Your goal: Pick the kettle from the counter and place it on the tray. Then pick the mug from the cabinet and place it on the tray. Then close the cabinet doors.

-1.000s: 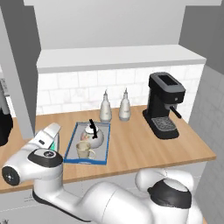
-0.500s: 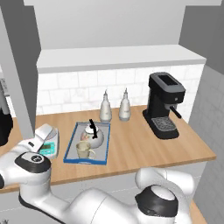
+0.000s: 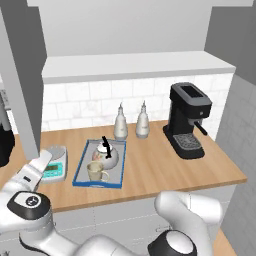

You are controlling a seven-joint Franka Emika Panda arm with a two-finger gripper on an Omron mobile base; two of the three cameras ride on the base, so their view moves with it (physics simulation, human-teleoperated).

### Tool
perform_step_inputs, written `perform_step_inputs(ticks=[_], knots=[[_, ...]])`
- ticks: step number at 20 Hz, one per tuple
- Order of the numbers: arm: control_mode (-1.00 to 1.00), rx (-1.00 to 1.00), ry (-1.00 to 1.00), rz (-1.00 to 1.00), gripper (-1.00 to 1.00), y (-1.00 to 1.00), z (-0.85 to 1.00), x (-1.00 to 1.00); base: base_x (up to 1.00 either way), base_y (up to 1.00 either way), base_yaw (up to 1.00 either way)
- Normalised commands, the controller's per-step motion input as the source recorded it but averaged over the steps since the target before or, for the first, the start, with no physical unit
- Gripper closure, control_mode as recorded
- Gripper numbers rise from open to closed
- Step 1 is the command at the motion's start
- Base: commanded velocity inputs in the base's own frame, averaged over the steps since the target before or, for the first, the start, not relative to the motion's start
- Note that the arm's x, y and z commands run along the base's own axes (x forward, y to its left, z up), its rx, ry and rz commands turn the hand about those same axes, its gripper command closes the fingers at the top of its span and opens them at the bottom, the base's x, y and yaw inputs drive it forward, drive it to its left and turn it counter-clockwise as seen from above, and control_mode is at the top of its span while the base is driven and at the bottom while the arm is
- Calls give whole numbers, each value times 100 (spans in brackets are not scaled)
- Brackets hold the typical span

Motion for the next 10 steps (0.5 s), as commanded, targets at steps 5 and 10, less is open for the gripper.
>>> perform_step_inputs(ticks=[5,10], knots=[[-100,-15,-21,0,100,22,30,-11,0,0,0],[-100,-22,-27,0,100,32,29,-7,0,0,0]])
